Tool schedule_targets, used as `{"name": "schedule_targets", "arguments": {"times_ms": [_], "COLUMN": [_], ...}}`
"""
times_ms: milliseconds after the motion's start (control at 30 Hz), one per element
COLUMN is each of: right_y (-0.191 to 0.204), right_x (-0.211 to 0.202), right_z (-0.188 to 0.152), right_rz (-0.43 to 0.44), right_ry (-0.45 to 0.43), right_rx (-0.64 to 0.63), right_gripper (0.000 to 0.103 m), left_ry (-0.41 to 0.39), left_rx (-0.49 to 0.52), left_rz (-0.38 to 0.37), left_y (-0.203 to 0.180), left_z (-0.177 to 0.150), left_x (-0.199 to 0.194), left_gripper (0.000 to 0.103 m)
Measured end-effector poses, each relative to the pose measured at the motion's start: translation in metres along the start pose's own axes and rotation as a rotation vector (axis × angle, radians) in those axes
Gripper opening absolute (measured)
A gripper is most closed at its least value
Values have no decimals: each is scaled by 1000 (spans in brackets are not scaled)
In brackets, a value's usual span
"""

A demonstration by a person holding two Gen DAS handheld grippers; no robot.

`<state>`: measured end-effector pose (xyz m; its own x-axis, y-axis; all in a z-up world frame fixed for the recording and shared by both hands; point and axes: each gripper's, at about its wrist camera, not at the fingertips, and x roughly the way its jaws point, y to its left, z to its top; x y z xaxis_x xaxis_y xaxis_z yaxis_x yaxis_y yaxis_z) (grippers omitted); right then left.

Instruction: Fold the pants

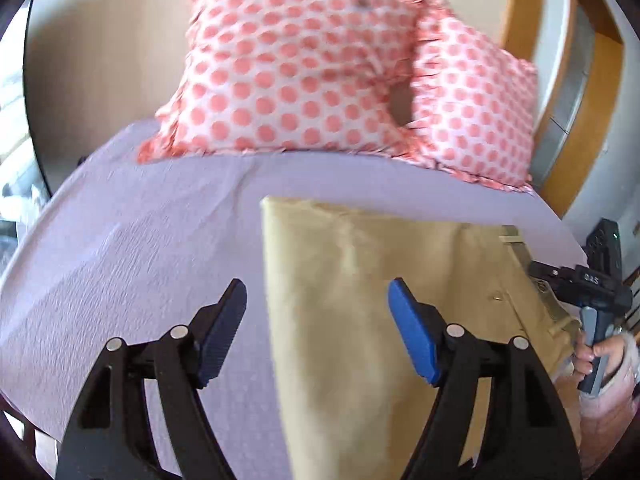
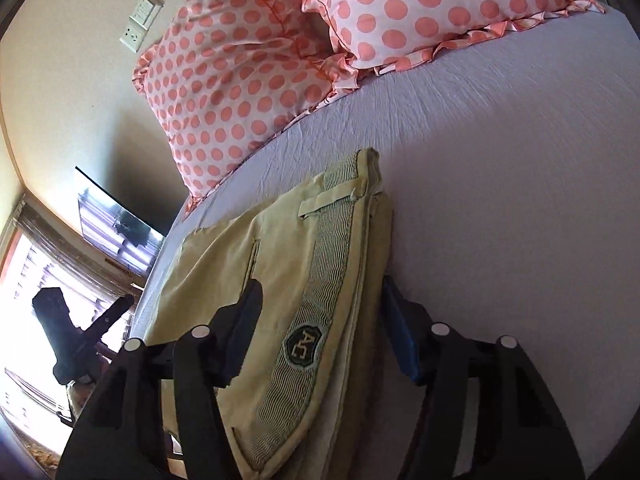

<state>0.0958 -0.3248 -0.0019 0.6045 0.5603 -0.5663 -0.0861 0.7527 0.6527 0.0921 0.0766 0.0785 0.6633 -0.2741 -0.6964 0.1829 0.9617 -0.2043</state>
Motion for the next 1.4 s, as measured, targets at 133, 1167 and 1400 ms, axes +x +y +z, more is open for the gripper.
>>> {"name": "schedule_targets", "arguments": {"times_ms": [133, 1167, 1400], "right_y": [-14, -3, 35], "right_x": [5, 75, 48], "right_z": [1, 142, 113], "right_rz": [110, -301, -49], "right_ry": [39, -54, -109], "right_rx": [42, -108, -166], "right_gripper": [24, 18, 60], "left_ry": [139, 140, 54], "left_rx": [-62, -90, -16], "left_rz": [-113, -1, -270], "left_y": [23, 30, 14], "left_z": [3, 133, 99], "left_x": [35, 162, 102], "left_gripper": [72, 17, 55]}}
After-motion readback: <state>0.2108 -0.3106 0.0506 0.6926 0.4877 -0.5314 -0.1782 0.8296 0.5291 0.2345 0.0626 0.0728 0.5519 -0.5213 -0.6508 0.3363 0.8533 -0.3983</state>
